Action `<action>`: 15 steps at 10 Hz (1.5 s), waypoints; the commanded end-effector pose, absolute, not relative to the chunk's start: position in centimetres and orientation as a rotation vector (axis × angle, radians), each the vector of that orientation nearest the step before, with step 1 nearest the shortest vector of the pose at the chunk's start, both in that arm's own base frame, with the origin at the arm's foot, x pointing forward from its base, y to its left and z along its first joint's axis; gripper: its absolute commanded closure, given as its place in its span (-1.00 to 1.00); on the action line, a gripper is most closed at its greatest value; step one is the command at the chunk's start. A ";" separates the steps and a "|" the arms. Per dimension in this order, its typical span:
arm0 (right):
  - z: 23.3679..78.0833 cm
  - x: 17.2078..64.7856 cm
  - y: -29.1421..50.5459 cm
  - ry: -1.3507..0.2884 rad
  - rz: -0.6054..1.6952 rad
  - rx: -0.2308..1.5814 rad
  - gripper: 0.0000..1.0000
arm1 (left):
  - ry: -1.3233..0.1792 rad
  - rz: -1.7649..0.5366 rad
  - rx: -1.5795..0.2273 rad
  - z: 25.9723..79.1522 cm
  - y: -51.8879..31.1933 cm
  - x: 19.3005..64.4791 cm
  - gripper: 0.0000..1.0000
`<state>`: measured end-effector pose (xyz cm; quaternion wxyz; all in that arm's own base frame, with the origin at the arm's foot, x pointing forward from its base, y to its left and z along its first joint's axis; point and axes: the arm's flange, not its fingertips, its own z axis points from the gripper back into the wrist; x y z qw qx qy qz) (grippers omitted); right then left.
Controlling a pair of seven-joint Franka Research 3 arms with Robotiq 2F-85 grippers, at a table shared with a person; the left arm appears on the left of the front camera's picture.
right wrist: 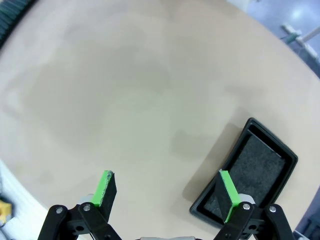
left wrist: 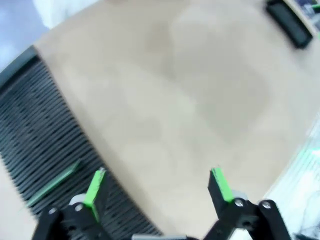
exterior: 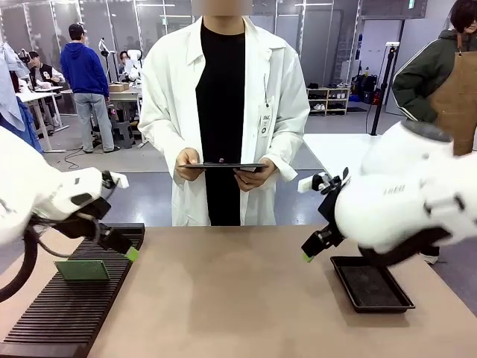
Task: Inspect the PCB.
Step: Pick up the Blank PCB and present it to the human.
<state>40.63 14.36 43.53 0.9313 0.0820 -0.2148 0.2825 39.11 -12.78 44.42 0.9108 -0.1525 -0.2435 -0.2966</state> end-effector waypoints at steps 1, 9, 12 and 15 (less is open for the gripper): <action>46.9 40.8 10.0 -0.339 0.562 0.370 -1.00 | -0.436 -0.625 -0.522 46.3 -8.4 38.2 -1.00; 49.6 33.2 -10.8 -0.323 0.253 1.080 -1.00 | -0.582 -0.328 -1.085 48.6 7.7 27.6 -1.00; 48.2 30.3 -15.7 -0.382 0.144 1.135 -1.00 | -0.617 -0.201 -1.110 47.0 12.5 25.1 -1.00; 47.8 30.1 -16.0 -0.407 0.144 1.141 -1.00 | -0.650 -0.165 -1.117 46.1 13.1 24.8 -1.00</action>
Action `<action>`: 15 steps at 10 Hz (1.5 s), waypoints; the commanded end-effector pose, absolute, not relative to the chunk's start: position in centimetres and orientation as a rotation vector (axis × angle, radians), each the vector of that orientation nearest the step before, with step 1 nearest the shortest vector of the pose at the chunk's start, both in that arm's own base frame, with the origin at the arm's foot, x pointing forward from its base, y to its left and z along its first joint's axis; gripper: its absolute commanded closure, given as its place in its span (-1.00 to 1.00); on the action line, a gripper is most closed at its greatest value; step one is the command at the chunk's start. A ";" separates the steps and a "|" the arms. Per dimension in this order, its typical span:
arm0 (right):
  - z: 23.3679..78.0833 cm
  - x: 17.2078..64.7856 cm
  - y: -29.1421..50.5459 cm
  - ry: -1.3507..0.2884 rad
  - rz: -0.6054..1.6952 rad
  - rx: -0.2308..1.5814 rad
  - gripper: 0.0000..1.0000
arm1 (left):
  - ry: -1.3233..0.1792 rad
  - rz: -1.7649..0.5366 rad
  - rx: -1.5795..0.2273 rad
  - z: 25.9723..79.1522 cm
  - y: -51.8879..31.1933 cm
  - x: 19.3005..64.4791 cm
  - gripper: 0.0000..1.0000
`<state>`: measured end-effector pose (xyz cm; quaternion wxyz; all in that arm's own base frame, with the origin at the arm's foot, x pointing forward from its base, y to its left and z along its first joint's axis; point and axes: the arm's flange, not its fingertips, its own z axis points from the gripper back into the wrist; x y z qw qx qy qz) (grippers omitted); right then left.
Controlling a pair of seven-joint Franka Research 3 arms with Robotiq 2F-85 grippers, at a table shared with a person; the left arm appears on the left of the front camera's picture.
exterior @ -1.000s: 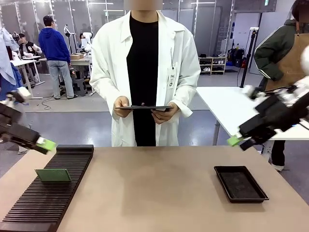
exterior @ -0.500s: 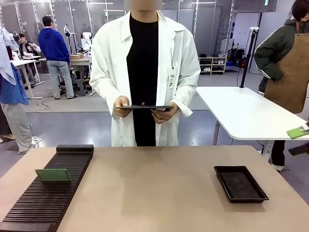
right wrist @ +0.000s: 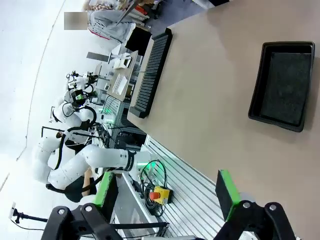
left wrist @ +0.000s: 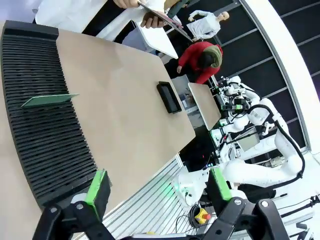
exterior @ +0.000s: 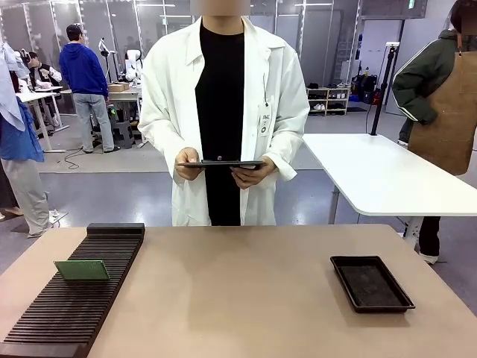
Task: Inspect the PCB.
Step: Pick up the Blank PCB and present it to the human.
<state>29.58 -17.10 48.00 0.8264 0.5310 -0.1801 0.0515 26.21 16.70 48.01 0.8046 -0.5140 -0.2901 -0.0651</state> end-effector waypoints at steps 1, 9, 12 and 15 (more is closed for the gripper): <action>47.8 30.5 -15.3 -0.408 0.134 1.129 -1.00 | -0.646 -0.190 -1.086 46.1 12.6 24.9 -1.00; 48.0 29.6 -17.1 -0.383 0.109 1.128 -1.00 | -0.539 -0.424 -0.604 54.4 10.7 28.2 -1.00; 48.0 29.6 -17.1 -0.383 0.109 1.128 -1.00 | -0.371 -0.686 -0.156 55.1 5.9 33.0 -1.00; 48.0 29.6 -17.1 -0.383 0.109 1.128 -1.00 | -0.202 -0.924 0.006 53.4 1.0 36.8 -1.00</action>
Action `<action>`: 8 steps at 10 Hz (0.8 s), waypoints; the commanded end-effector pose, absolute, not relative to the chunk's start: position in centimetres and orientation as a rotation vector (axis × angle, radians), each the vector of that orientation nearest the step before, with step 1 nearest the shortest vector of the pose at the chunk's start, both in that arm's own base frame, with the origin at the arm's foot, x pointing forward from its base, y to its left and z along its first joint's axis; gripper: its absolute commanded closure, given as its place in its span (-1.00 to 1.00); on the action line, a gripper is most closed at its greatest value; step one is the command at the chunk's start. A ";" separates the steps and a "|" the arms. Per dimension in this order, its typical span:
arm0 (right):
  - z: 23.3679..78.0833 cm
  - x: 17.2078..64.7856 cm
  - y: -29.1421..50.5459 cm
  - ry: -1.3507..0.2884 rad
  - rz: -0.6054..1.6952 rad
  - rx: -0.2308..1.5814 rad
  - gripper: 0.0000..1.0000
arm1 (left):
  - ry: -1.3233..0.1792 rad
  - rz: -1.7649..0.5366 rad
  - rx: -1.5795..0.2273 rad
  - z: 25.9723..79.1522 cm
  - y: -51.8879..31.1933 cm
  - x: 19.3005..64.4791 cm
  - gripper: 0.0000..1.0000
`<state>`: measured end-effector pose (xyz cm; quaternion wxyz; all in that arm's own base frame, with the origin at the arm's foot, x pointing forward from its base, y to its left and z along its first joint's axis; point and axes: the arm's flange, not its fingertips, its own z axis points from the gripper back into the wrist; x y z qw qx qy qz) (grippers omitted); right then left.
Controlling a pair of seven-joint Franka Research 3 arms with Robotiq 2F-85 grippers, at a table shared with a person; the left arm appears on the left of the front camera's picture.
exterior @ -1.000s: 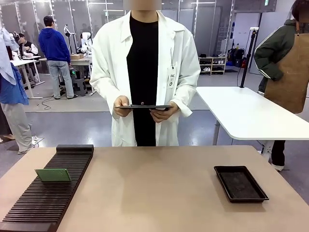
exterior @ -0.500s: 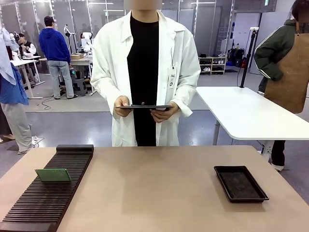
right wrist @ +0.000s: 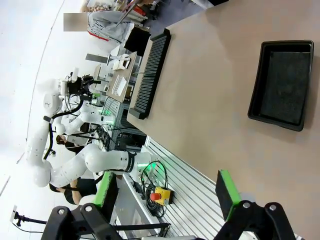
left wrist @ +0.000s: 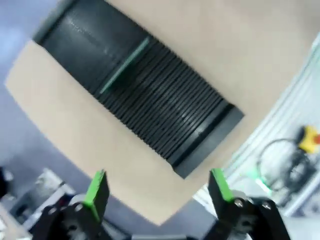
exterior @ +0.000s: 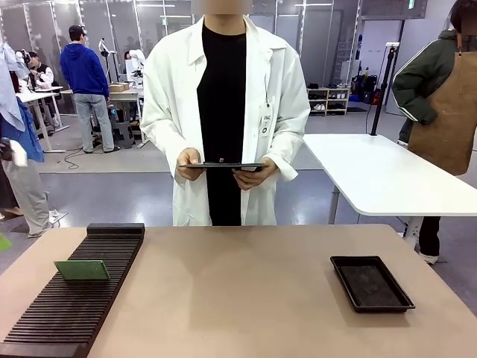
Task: Inspect the PCB.
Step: Pick up the Blank PCB and present it to the human.
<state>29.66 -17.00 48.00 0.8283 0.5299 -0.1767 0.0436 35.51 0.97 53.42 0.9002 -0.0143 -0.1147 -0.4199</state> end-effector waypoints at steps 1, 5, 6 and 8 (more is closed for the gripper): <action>48.0 29.6 -17.1 -0.383 0.109 1.128 -1.00 | -0.176 -1.001 0.058 52.1 0.0 37.3 -1.00; 48.0 29.6 -17.1 -0.383 0.109 1.128 -1.00 | -0.252 -1.073 0.068 48.4 -2.6 36.9 -1.00; 48.0 29.6 -17.1 -0.383 0.109 1.128 -1.00 | -0.185 -1.085 0.123 49.3 -3.1 37.7 -1.00; 48.0 29.6 -17.1 -0.383 0.109 1.128 -1.00 | -0.185 -1.085 0.123 49.3 -3.1 37.7 -1.00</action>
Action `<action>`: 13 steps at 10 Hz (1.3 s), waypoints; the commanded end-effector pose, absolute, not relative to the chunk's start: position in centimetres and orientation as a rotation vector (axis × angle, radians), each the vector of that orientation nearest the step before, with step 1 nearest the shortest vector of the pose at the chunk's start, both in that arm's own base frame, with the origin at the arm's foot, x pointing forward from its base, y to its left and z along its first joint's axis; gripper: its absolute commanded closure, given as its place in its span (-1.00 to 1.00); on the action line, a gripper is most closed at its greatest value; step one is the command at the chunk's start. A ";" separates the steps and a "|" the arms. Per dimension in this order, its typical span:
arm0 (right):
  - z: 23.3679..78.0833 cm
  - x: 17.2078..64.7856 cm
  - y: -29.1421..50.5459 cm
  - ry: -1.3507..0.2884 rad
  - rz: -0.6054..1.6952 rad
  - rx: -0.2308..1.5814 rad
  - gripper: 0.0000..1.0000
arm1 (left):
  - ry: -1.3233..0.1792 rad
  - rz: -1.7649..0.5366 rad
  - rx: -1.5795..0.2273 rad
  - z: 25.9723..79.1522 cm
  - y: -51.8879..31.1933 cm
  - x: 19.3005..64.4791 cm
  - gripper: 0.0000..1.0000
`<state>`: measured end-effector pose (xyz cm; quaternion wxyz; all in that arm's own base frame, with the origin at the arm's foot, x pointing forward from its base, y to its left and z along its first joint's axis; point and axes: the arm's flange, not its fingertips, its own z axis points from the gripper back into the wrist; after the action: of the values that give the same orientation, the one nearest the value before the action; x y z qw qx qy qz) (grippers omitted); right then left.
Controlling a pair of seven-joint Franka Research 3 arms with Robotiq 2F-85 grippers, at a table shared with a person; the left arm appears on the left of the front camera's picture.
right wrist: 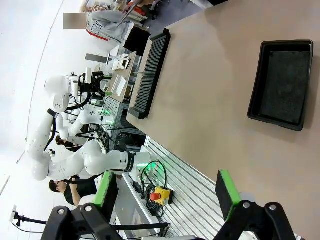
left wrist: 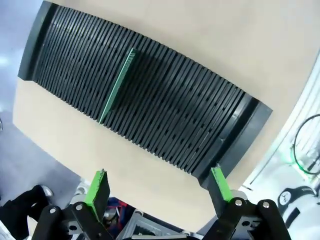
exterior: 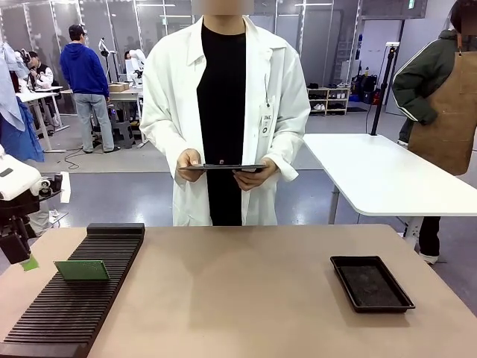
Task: Inspect the PCB.
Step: Pick up the Blank PCB and present it to the human.
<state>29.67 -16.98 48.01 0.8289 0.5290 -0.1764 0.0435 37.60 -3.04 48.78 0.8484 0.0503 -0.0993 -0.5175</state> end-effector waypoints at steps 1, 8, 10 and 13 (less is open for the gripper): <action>48.0 29.6 -17.1 -0.383 0.109 1.128 -1.00 | -0.208 -1.091 0.104 48.6 -3.1 37.6 -1.00; 48.0 29.6 -17.1 -0.383 0.109 1.128 -1.00 | -0.329 -1.451 0.260 42.5 -2.2 41.6 -1.00; 48.0 29.6 -17.1 -0.383 0.109 1.128 -1.00 | -0.295 -1.487 0.269 41.1 -1.9 42.8 -1.00; 48.0 29.6 -17.1 -0.383 0.109 1.128 -1.00 | -0.270 -1.506 0.254 39.8 -1.1 44.3 -1.00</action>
<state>29.63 -17.01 48.01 0.8290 0.5289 -0.1763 0.0429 42.95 -1.88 39.92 0.7209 0.1050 -0.1183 -0.6747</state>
